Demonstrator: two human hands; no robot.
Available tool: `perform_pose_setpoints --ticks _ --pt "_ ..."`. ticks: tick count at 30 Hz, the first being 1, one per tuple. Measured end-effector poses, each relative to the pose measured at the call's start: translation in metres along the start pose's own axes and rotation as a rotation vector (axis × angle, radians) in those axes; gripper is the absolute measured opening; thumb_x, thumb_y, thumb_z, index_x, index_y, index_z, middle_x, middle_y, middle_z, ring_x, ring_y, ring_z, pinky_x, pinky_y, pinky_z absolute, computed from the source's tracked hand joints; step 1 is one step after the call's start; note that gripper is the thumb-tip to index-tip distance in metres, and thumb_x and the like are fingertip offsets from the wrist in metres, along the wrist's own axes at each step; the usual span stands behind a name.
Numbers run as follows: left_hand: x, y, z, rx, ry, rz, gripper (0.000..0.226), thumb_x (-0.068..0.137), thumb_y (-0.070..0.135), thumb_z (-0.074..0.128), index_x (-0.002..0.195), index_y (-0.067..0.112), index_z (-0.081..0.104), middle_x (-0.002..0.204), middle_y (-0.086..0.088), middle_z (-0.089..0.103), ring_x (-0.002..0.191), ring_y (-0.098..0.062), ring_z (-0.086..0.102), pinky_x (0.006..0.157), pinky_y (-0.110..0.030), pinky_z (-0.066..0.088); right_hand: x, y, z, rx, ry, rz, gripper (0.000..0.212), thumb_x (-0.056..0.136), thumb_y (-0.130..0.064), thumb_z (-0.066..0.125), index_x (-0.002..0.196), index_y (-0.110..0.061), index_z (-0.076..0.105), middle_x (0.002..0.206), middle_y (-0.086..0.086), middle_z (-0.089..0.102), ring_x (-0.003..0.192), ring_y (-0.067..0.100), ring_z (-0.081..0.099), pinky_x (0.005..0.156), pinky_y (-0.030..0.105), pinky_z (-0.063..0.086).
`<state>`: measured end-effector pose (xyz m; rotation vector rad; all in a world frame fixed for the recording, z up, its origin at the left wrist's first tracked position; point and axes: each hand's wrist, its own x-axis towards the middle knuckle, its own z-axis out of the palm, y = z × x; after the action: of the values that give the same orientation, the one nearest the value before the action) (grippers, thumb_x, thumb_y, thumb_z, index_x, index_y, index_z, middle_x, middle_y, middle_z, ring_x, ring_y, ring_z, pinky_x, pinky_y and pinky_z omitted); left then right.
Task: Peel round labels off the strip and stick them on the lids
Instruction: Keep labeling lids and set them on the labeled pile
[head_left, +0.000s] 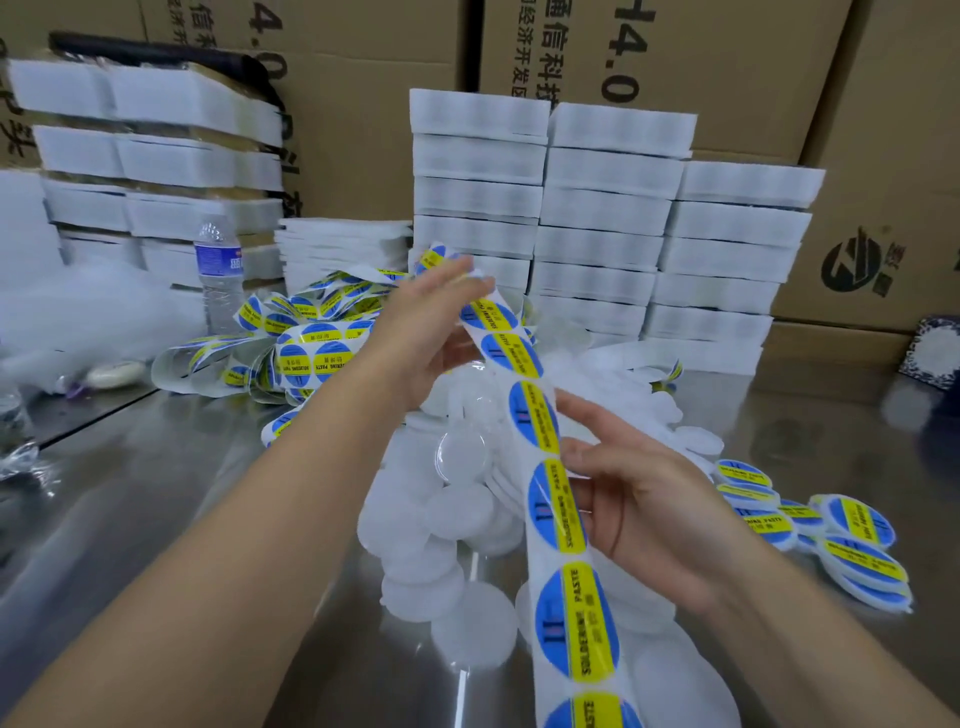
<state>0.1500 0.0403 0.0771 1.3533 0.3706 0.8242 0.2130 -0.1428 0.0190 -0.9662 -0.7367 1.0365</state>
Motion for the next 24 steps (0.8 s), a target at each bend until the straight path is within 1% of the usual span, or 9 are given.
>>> perform_pose_setpoints --ticks 2,4,8,11,13,16,19,22,24 --pt "-0.005 -0.007 -0.005 0.077 -0.138 -0.062 0.021 0.086 0.016 0.065 0.105 0.024 0.069 0.09 -0.002 0.07 0.066 -0.015 0.063 0.048 -0.018 0.05 0.001 0.001 0.001 0.018 0.052 -0.044 0.055 0.074 -0.001 0.059 0.123 -0.026 0.056 0.086 0.013 0.064 0.058 0.02 0.063 0.051 0.028 0.052" --pt "-0.004 -0.019 -0.007 0.138 -0.131 -0.08 0.024 0.084 0.009 0.066 0.105 0.02 0.069 0.087 -0.003 0.071 0.069 -0.015 0.064 0.05 -0.02 0.052 0.002 0.003 0.002 -0.004 0.091 -0.08 0.048 0.078 -0.003 0.059 0.118 -0.029 0.059 0.081 0.011 0.066 0.058 0.018 0.064 0.052 0.026 0.053" --pt "0.004 -0.041 -0.025 0.106 0.196 -0.049 0.033 0.085 0.0 0.062 0.115 0.014 0.064 0.085 -0.005 0.067 0.072 -0.016 0.063 0.061 -0.023 0.053 -0.006 -0.001 0.004 -0.25 0.0 0.024 0.029 0.068 -0.015 0.075 0.096 -0.025 0.071 0.091 0.005 0.071 0.068 0.015 0.065 0.059 0.026 0.055" --pt "0.008 -0.053 -0.045 0.085 0.353 -0.025 0.028 0.086 0.0 0.061 0.109 0.016 0.065 0.078 -0.001 0.065 0.052 -0.007 0.061 0.045 -0.015 0.047 -0.014 -0.007 -0.002 -0.481 -0.15 0.169 0.028 0.07 -0.011 0.072 0.094 -0.027 0.072 0.091 -0.005 0.067 0.074 0.011 0.065 0.063 0.022 0.053" --pt "0.009 -0.057 -0.056 0.099 0.413 -0.038 0.022 0.087 0.002 0.061 0.105 0.013 0.068 0.075 -0.002 0.064 0.056 -0.013 0.058 0.049 -0.016 0.047 -0.015 -0.009 -0.006 -0.545 -0.189 0.219 0.037 0.067 -0.005 0.072 0.097 -0.028 0.071 0.094 -0.005 0.065 0.078 0.014 0.063 0.068 0.022 0.051" --pt "0.01 -0.057 -0.064 0.05 0.47 -0.066 0.014 0.085 0.003 0.061 0.081 0.015 0.065 0.081 -0.009 0.062 0.076 -0.025 0.055 0.075 -0.038 0.051 -0.015 -0.008 -0.006 -0.61 -0.207 0.243 0.052 0.063 -0.001 0.074 0.104 -0.031 0.068 0.11 0.003 0.061 0.091 0.022 0.055 0.087 0.038 0.041" --pt "0.009 -0.054 -0.065 0.021 0.489 -0.097 0.02 0.082 0.007 0.064 0.065 0.014 0.055 0.078 -0.011 0.06 0.07 -0.024 0.057 0.072 -0.038 0.045 -0.017 -0.008 -0.002 -0.578 -0.283 0.224 0.052 0.062 -0.003 0.075 0.106 -0.029 0.069 0.121 0.01 0.062 0.098 0.026 0.052 0.087 0.045 0.035" --pt "0.006 -0.053 -0.061 0.027 0.424 -0.093 0.017 0.081 0.006 0.065 0.066 0.011 0.06 0.076 -0.01 0.064 0.063 -0.024 0.062 0.071 -0.037 0.052 -0.02 -0.006 0.005 -0.571 -0.264 0.169 0.036 0.066 -0.012 0.076 0.099 -0.026 0.073 0.09 0.001 0.07 0.082 0.015 0.062 0.078 0.03 0.047" --pt "0.005 -0.052 -0.06 0.04 0.424 -0.095 0.017 0.08 0.005 0.066 0.065 0.011 0.06 0.078 -0.012 0.064 0.068 -0.025 0.062 0.074 -0.039 0.05 -0.019 -0.004 0.01 -0.589 -0.193 0.119 0.026 0.069 -0.008 0.077 0.091 -0.023 0.075 0.064 -0.007 0.06 0.061 0.004 0.06 0.062 0.015 0.046"
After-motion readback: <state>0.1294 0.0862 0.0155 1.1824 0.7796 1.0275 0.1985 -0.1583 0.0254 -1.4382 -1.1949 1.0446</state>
